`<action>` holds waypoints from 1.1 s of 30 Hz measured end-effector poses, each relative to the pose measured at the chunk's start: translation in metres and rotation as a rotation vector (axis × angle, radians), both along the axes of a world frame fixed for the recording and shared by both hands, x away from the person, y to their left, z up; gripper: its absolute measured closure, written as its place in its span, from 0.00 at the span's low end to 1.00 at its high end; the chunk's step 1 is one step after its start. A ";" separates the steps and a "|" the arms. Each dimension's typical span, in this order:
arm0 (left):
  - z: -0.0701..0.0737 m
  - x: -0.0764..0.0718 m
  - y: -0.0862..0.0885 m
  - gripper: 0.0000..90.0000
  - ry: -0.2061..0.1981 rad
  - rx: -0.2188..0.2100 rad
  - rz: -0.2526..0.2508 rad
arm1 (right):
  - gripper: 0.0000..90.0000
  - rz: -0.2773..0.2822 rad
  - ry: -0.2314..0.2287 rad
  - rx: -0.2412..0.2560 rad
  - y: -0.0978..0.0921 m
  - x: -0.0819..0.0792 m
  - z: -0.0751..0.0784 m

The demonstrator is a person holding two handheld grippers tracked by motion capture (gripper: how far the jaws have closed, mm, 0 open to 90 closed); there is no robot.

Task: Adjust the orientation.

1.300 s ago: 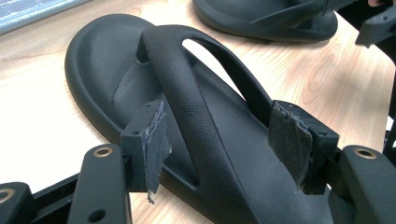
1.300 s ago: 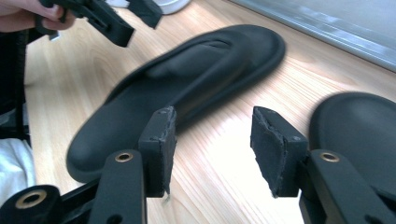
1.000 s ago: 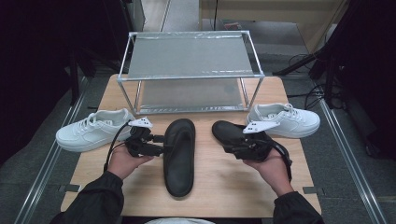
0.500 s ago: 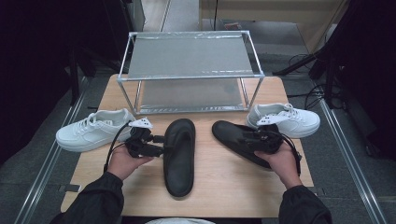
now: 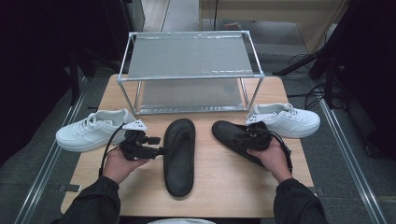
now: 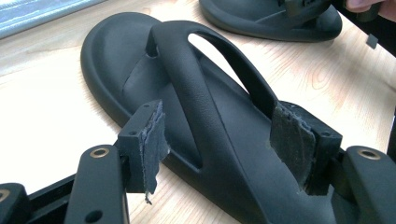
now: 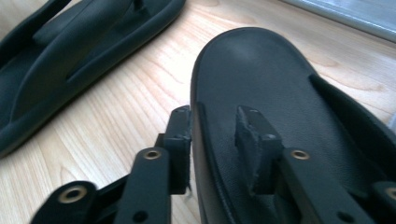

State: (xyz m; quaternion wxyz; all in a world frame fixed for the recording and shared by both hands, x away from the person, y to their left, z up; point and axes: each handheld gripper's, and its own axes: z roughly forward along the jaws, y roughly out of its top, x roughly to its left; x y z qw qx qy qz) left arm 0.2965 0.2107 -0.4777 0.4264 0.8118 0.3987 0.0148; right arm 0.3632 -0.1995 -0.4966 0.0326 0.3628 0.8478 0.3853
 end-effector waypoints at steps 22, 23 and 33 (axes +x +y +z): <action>-0.001 -0.002 0.000 0.40 -0.007 0.001 0.002 | 0.94 0.067 -0.008 -0.104 0.014 0.003 -0.007; -0.001 -0.002 0.000 0.40 -0.007 0.002 0.001 | 0.95 0.056 -0.009 -0.106 0.014 0.003 -0.007; 0.000 -0.002 0.004 0.40 -0.014 -0.011 0.015 | 0.96 0.078 0.014 -0.107 0.019 -0.001 0.001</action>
